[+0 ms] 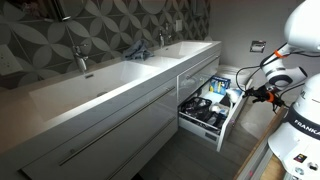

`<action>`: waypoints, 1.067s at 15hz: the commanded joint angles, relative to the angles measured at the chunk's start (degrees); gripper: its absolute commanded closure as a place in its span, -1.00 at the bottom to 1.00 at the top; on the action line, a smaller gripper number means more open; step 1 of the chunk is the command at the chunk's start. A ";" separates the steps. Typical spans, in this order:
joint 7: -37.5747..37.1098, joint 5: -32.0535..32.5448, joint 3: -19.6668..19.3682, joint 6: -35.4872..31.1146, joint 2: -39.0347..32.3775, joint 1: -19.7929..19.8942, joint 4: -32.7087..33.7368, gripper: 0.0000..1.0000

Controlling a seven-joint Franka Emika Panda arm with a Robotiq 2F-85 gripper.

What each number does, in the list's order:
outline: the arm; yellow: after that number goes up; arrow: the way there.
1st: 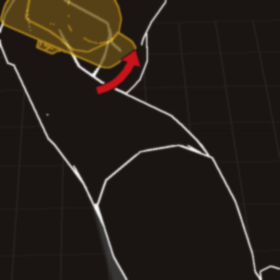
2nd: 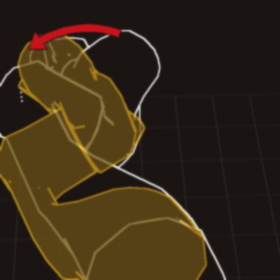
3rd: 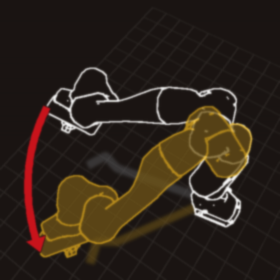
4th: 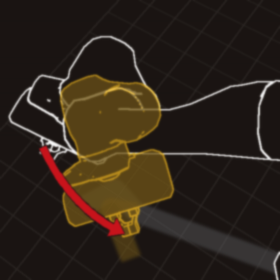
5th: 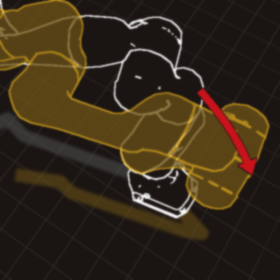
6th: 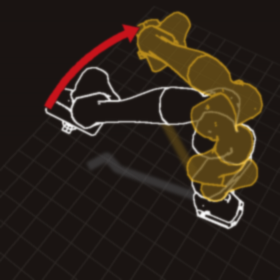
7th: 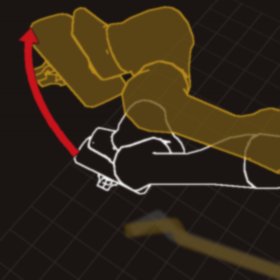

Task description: Open the right bottom drawer

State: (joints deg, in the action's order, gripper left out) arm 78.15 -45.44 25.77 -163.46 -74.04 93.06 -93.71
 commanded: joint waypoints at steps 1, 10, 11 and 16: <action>15.38 -5.52 14.49 -14.34 2.96 12.76 -14.48 -1.00; 14.42 12.08 36.43 -40.82 -2.84 30.64 -28.91 -1.00; 14.00 14.06 38.22 -43.79 -3.75 31.93 -31.30 -1.00; 13.12 15.46 38.96 -46.35 -3.89 31.56 -33.65 -1.00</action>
State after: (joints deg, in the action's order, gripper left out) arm 102.73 -36.92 68.92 -212.82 -83.78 126.48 -125.60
